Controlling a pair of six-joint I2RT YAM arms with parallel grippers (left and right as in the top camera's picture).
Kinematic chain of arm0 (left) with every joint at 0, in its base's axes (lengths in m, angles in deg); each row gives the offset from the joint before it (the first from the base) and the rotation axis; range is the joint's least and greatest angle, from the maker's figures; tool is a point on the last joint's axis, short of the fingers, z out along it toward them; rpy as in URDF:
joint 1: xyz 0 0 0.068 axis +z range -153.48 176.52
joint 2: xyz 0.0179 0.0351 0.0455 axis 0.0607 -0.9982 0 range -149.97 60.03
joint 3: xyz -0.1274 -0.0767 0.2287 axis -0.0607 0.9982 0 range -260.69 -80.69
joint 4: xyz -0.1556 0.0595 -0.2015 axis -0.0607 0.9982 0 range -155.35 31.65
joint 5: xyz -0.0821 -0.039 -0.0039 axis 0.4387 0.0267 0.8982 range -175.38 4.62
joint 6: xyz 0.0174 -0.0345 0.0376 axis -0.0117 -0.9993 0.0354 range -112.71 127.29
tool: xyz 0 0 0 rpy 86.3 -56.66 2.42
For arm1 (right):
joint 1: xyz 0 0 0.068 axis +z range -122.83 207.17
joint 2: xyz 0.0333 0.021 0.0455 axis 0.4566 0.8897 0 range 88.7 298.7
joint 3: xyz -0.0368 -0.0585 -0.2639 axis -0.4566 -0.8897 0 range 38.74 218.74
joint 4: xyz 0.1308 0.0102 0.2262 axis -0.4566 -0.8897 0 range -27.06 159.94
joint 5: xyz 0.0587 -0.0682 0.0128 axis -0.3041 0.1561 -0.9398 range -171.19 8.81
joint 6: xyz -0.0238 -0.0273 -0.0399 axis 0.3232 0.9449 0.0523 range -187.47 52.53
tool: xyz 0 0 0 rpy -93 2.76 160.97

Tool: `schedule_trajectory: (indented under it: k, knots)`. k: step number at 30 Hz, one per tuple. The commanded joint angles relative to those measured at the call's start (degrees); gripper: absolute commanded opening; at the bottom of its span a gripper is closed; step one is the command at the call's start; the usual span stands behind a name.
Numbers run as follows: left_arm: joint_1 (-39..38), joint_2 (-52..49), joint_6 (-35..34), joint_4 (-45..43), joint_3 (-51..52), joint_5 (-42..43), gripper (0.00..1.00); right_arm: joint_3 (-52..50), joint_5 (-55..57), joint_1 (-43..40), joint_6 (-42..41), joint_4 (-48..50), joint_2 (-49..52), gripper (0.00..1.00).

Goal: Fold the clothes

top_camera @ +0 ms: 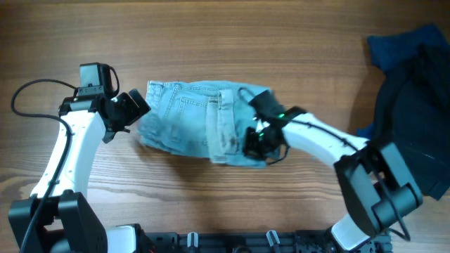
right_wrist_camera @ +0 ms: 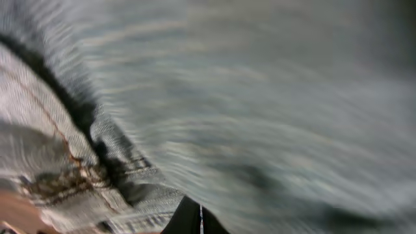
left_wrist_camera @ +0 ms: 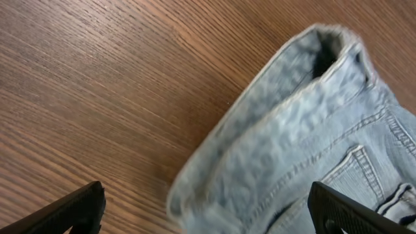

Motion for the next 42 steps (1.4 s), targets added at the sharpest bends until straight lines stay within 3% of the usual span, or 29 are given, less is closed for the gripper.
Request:
schedule_trajectory:
  k: [1, 9, 12, 19, 23, 25, 27, 28, 29, 35, 42]
  knots:
    - [0.46, -0.28, 0.94, 0.17, 0.20, 3.80, 1.00, -0.68, 7.26, -6.43, 6.97, -0.55, 1.86, 0.05]
    - [0.46, -0.28, 1.46, 0.92, 0.20, 12.07, 1.00, 0.57, 3.98, -8.48, 13.00, -1.66, 0.87, 0.04]
    - [0.46, -0.28, 5.70, 1.70, 0.20, 17.86, 1.00, 0.61, 2.58, -8.04, 13.00, -2.12, -0.48, 0.04]
    - [0.46, -0.35, 7.43, 3.69, 0.37, 17.46, 1.00, 1.09, 1.11, -6.80, 14.03, -3.61, -6.99, 0.05]
    - [0.46, -1.05, 7.43, 3.58, 0.37, 17.49, 1.00, 4.37, 3.19, -6.80, 16.72, -10.84, -13.51, 0.18]
    - [0.44, -1.95, 7.43, 3.67, 0.50, 17.46, 1.00, 6.80, 5.18, -6.80, 16.81, -14.75, -17.20, 0.31]
    - [0.44, -3.17, 7.43, 3.58, 0.92, 17.44, 1.00, 8.85, 5.57, -6.80, 17.84, -17.07, -20.96, 0.62]
    - [0.46, -3.87, 7.43, 3.41, 1.18, 17.46, 1.00, 9.73, 5.75, -6.80, 18.16, -17.94, -22.88, 0.87]
    - [0.46, -4.59, 7.43, 3.34, 1.40, 17.46, 1.00, 10.23, 5.77, -6.80, 18.47, -18.40, -24.22, 0.99]
    - [0.39, -9.57, 7.56, 2.54, 1.51, 18.01, 1.00, 12.20, 5.77, -6.80, 19.02, -20.57, -33.03, 0.99]
    - [0.42, -11.67, 10.19, -0.50, 2.19, 22.60, 1.00, 12.20, 5.77, -6.80, 19.02, -21.62, -34.25, 0.99]
